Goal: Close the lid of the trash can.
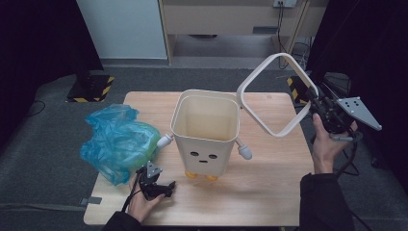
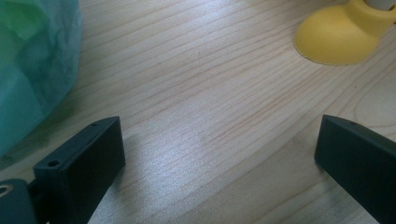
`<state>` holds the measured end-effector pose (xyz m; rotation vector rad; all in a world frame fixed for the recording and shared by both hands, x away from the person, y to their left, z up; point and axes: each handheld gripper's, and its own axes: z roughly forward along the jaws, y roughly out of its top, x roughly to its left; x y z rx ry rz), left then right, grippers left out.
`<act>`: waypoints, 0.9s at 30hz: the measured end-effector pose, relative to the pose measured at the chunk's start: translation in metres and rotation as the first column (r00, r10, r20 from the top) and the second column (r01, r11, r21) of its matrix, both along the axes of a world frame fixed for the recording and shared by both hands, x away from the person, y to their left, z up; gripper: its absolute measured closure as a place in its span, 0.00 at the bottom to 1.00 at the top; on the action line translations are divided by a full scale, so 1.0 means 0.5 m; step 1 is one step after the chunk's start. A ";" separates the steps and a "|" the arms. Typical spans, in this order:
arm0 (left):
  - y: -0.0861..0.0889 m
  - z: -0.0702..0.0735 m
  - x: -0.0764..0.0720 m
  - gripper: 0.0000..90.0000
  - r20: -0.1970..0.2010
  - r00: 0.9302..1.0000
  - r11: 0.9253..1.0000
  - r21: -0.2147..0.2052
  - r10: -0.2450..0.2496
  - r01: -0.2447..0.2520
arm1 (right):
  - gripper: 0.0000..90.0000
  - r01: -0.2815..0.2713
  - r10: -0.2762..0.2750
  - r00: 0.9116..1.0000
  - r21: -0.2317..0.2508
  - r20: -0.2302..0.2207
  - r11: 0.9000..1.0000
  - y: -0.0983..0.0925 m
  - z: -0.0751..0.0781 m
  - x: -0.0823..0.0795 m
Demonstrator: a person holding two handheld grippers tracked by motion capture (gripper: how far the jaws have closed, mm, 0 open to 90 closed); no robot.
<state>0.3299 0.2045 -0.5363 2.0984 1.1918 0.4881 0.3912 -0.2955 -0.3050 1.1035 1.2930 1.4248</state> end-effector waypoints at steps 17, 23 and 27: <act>0.000 0.000 0.000 0.01 0.000 1.000 1.000 0.000 0.000 0.000 | 0.88 -0.138 0.138 0.990 -0.016 0.006 0.990 0.053 0.041 0.010; 0.000 0.000 0.000 0.01 0.000 1.000 1.000 0.000 -0.001 0.001 | 0.88 -0.188 0.188 0.982 -0.018 0.003 0.982 0.078 0.050 0.017; 0.000 0.000 0.000 0.01 -0.001 1.000 1.000 0.000 -0.002 0.002 | 0.88 -0.222 0.222 0.975 -0.020 0.007 0.975 0.096 0.056 0.020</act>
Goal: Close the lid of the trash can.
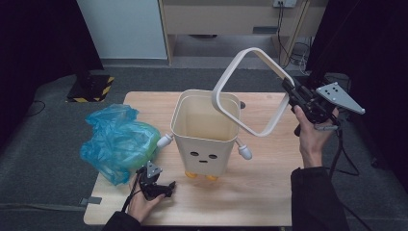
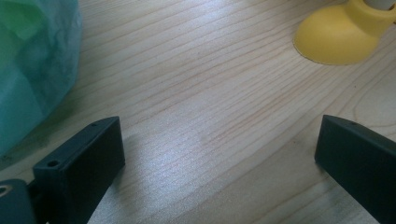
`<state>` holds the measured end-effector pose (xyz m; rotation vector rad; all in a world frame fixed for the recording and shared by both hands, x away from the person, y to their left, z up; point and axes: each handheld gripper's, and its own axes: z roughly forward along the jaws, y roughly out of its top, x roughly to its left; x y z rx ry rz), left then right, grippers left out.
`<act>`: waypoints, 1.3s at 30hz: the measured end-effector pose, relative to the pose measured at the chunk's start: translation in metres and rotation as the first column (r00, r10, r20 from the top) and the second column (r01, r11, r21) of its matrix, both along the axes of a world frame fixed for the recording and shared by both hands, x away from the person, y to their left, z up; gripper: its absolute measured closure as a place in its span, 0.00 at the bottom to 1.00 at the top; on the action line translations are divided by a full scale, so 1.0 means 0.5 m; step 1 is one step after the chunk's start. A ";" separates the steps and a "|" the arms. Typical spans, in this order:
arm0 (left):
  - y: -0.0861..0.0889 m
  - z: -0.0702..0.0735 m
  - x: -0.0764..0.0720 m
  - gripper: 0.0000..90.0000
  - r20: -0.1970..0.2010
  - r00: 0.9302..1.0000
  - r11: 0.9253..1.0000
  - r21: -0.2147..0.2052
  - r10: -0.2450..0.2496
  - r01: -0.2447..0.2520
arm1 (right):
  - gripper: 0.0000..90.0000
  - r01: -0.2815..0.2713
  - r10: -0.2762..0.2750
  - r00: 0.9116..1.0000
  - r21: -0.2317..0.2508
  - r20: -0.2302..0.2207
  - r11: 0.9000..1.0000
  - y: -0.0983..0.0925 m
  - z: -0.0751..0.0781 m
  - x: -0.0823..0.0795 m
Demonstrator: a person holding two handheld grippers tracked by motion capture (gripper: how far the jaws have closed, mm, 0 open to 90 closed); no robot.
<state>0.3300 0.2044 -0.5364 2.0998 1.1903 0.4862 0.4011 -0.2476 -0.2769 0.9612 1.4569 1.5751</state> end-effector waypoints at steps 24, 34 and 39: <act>0.000 0.000 0.000 0.00 -0.002 1.000 1.000 0.000 -0.003 0.003 | 0.89 -0.205 0.208 0.977 0.051 -0.055 0.977 0.090 0.012 0.021; 0.000 0.000 0.000 0.00 -0.003 1.000 1.000 0.001 -0.005 0.005 | 0.88 -0.254 0.257 0.962 0.050 -0.090 0.966 0.127 0.000 0.031; -0.001 0.000 0.000 0.00 -0.002 1.000 1.000 -0.003 -0.002 0.002 | 0.88 -0.272 0.273 0.955 0.031 -0.117 0.962 0.153 -0.008 0.040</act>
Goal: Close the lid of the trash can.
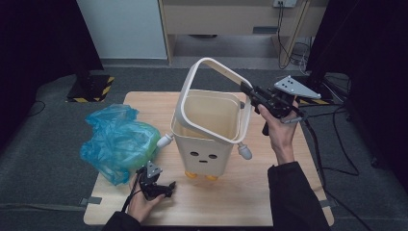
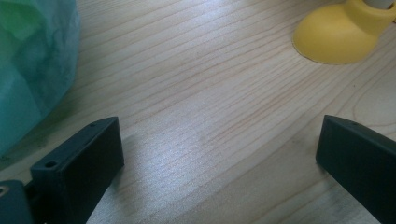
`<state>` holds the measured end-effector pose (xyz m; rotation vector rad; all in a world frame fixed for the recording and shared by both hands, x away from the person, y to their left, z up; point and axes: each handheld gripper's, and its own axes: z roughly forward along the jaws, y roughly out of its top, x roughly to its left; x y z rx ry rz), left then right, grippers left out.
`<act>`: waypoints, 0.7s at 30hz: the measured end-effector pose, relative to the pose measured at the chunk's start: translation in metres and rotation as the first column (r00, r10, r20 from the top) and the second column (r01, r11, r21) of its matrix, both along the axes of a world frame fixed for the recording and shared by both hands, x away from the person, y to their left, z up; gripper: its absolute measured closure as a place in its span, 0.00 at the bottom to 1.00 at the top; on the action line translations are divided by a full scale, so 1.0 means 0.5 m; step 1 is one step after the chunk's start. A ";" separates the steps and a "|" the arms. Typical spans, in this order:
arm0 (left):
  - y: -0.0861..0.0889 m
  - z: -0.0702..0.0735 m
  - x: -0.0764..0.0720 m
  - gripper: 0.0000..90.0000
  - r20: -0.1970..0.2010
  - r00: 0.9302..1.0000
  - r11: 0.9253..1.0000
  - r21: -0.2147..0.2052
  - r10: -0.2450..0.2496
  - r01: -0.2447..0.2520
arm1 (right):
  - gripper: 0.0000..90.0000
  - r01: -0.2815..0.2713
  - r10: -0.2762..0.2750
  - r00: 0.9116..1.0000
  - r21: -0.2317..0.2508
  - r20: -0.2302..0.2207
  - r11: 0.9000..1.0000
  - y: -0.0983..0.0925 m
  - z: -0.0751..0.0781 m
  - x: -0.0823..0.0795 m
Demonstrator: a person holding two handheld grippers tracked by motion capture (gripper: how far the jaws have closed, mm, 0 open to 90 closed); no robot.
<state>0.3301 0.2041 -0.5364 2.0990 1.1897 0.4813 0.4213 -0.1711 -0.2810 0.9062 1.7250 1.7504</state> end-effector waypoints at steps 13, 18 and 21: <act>-0.001 -0.001 0.000 0.00 0.002 1.000 1.000 -0.003 0.003 -0.003 | 0.87 -0.005 0.000 0.996 -0.060 -0.088 0.998 0.029 -0.019 0.020; -0.001 0.000 0.000 0.00 0.002 1.000 1.000 -0.003 0.003 -0.003 | 0.86 -0.012 0.002 0.993 -0.090 -0.114 0.996 0.036 -0.027 0.027; -0.001 0.000 0.000 0.00 0.002 1.000 1.000 -0.003 0.003 -0.003 | 0.86 -0.016 0.003 0.992 -0.098 -0.127 0.995 0.039 -0.030 0.029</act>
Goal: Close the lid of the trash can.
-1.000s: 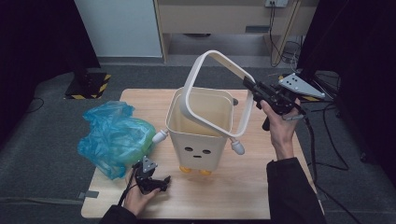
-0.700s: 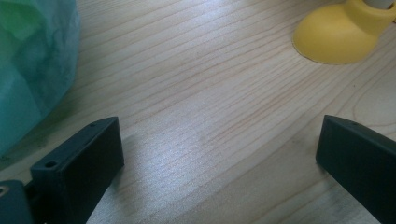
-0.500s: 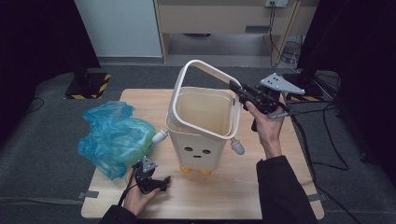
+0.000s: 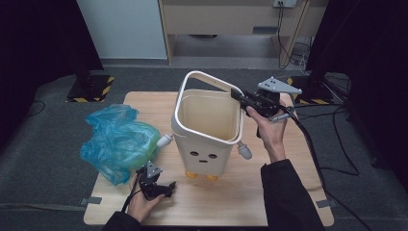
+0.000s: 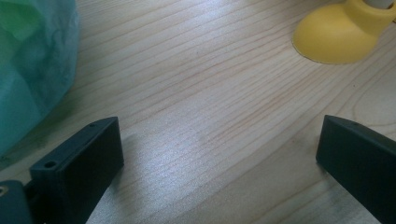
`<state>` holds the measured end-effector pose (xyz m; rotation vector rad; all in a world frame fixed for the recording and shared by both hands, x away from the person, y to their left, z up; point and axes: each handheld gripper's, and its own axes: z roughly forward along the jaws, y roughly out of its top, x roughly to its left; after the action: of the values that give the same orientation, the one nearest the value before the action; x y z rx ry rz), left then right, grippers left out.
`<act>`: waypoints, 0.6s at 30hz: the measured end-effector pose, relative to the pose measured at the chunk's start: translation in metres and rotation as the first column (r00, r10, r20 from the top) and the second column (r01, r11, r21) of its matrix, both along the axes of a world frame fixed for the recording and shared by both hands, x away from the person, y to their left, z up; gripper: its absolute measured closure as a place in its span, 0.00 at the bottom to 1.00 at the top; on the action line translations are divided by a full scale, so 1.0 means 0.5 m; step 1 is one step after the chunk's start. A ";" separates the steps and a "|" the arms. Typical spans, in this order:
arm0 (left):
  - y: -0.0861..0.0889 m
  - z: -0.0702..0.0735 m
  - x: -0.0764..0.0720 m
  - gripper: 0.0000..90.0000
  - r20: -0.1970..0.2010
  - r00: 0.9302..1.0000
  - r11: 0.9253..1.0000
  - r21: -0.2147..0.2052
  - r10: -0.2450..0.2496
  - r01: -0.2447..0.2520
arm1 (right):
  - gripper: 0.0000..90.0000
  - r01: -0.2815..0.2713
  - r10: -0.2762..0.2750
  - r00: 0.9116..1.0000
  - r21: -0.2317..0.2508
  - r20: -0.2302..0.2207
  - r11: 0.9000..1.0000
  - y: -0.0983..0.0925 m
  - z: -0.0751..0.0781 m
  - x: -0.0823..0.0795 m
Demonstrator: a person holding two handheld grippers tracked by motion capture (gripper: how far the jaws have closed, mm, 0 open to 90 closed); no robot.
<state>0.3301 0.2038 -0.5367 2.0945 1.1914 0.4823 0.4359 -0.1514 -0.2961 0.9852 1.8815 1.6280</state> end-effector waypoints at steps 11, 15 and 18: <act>0.000 0.000 0.000 0.00 0.000 1.000 1.000 0.000 0.000 0.000 | 0.76 -0.023 0.023 1.000 -0.009 -0.005 1.000 0.004 -0.004 0.004; 0.001 0.000 0.000 0.00 -0.002 1.000 1.000 0.005 -0.004 0.004 | 0.75 -0.036 0.036 0.999 -0.001 0.002 0.999 0.001 -0.007 0.002; 0.001 0.001 0.000 0.00 -0.002 1.000 1.000 0.007 -0.005 0.005 | 0.73 -0.052 0.052 0.998 0.015 0.017 0.999 -0.006 -0.007 0.000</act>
<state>0.3302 0.2042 -0.5364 2.1043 1.1867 0.4823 0.4359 -0.1543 -0.2998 0.9334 1.9015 1.6779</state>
